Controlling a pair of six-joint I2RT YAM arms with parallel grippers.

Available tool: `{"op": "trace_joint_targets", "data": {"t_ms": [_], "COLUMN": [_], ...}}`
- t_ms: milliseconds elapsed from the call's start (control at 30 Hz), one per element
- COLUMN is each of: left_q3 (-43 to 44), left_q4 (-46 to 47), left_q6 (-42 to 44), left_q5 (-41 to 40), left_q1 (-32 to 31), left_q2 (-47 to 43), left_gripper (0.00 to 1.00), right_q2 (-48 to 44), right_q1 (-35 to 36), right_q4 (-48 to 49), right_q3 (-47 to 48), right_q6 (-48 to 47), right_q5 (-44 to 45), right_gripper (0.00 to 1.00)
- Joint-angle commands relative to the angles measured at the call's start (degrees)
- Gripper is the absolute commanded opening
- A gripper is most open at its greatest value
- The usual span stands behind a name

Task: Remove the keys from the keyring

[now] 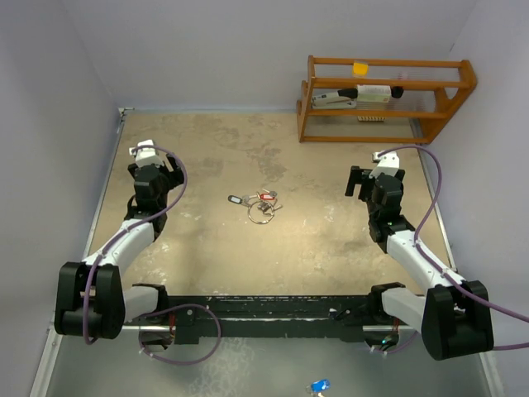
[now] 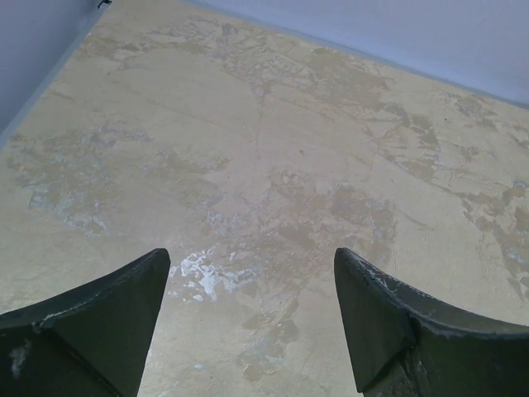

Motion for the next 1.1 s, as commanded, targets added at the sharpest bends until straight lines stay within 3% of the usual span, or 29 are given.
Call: {"op": "trace_joint_targets", "data": {"t_ms": [0, 367, 400, 433, 667, 933, 1067], "left_q3": [-0.7, 0.6, 1.3, 1.8, 3.3, 4.7, 2.3], "left_q4": [1.4, 1.0, 0.3, -0.1, 0.2, 0.3, 3.8], "left_q6": [1.2, -1.2, -1.9, -2.2, -3.6, -4.1, -5.9], "left_q5": [-1.3, -2.1, -1.7, -0.4, 6.0, 10.3, 11.8], "left_q1": [-0.6, -0.9, -0.9, -0.9, -1.0, -1.5, -1.6], "left_q2": [-2.2, -1.9, -1.8, -1.7, -0.9, 0.7, -0.6], "left_gripper": [0.78, 0.78, 0.87, 0.91, 0.91, 0.91, 0.91], "right_q2": [-0.8, -0.8, -0.8, -0.7, 2.0, 3.6, 4.2], "right_q1": [0.2, 0.1, 0.1, 0.2, 0.1, 1.3, 5.8], "right_q4": [1.1, -0.1, -0.1, -0.4, -5.4, -5.8, -7.0], "right_q3": [0.9, 0.9, 1.1, 1.5, 5.7, 7.9, 9.8], "right_q6": [1.2, 5.6, 5.3, 5.2, 6.0, 0.2, -1.4], "right_q5": [1.3, 1.8, 0.9, 0.1, -6.6, -16.4, -18.8], "right_gripper": [1.00, 1.00, 1.00, 1.00, 1.00, 1.00, 0.88]}}
